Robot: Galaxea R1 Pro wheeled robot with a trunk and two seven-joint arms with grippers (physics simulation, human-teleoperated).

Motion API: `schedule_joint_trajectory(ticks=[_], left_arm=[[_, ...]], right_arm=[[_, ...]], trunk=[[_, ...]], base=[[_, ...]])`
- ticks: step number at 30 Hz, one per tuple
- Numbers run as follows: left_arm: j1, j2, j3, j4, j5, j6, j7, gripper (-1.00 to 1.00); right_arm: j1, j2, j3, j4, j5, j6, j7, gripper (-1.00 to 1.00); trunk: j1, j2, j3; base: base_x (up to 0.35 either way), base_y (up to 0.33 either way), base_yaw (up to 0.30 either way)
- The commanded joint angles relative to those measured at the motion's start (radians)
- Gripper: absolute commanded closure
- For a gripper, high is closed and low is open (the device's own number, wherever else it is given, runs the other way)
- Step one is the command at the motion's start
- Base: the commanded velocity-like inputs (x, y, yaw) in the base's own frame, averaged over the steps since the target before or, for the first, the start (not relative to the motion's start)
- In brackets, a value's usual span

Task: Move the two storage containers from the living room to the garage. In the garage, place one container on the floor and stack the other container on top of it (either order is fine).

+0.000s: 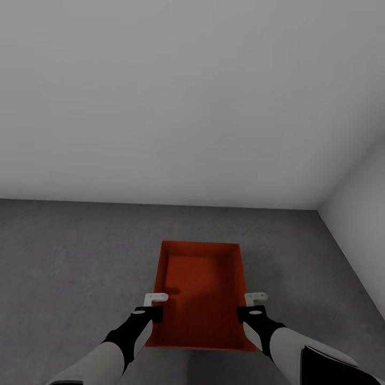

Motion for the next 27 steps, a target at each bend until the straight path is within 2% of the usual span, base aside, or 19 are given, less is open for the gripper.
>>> schedule_joint_trajectory(ticks=[1,12,18,26,27], left_arm=[[0.0,0.0,0.016,0.002,-0.001,0.006,0.0,1.0],[0.0,0.001,0.016,0.001,-0.001,0.006,-0.002,1.0],[0.0,0.002,0.015,0.001,-0.001,0.006,-0.001,1.0],[0.0,0.002,0.014,-0.001,-0.001,0.006,-0.001,1.0],[0.0,0.002,0.014,-0.001,-0.001,0.008,-0.001,-1.0]], right_arm=[[-0.001,-0.002,0.001,0.015,0.006,-0.01,-0.006,1.0],[-0.001,-0.003,0.001,0.015,0.004,-0.011,-0.005,1.0],[-0.001,-0.003,0.001,0.015,0.012,-0.047,-0.004,1.0],[-0.001,-0.002,0.004,0.015,0.017,-0.055,-0.004,1.0],[-0.001,-0.002,0.004,0.015,0.018,-0.054,-0.004,-1.0]], trunk=[[0.0,0.0,-0.001],[0.0,0.0,-0.001],[0.0,0.0,-0.001],[0.0,0.0,-0.001],[0.0,0.0,-0.001]], base=[[0.0,0.0,0.0],[0.0,0.0,0.0],[0.0,0.0,0.0],[0.0,0.0,0.0],[0.0,0.0,0.0]])
